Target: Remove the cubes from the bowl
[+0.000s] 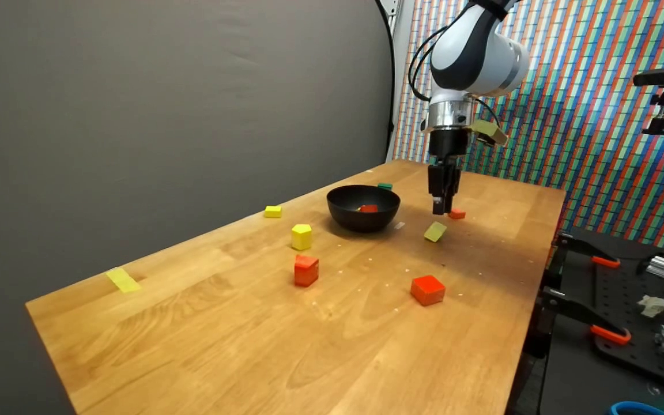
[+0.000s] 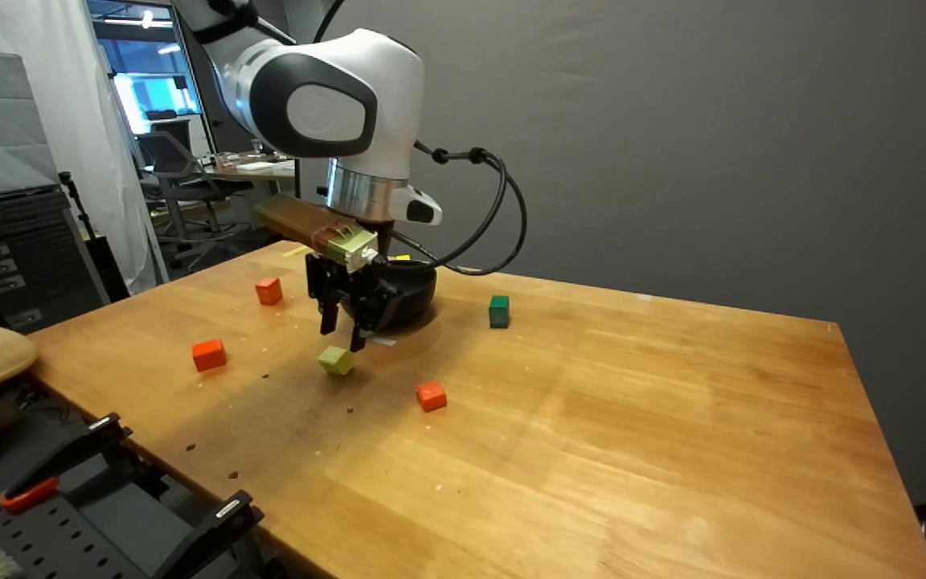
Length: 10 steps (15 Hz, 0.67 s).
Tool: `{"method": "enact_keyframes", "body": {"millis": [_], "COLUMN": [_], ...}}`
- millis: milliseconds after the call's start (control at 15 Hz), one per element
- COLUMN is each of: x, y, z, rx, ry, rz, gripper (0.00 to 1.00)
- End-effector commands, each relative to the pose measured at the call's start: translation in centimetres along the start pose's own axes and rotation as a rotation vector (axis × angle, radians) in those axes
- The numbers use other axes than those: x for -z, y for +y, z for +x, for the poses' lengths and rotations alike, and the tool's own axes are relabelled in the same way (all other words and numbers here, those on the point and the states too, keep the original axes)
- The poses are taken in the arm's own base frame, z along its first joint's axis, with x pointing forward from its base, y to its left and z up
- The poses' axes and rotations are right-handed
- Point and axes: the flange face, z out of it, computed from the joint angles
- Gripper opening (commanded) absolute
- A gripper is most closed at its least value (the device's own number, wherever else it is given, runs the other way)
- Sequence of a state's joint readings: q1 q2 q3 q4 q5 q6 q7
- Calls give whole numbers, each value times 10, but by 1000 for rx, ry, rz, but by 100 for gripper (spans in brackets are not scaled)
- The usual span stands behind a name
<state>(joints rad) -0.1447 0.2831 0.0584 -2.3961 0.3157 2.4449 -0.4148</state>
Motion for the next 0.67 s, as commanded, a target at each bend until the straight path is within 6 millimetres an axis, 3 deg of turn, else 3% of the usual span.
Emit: {"method": "enact_keyframes", "body": {"millis": [0,133,333,600], "x": [19,32,54,53], "y": [-8,-15,-31,-53], "z": [1,6,28,68], "rx": [23,39,64,-1], "ry": [65,123,231,215], "rz": [-47,-75,-120,-86], "gripper": [87,99,100,100]}}
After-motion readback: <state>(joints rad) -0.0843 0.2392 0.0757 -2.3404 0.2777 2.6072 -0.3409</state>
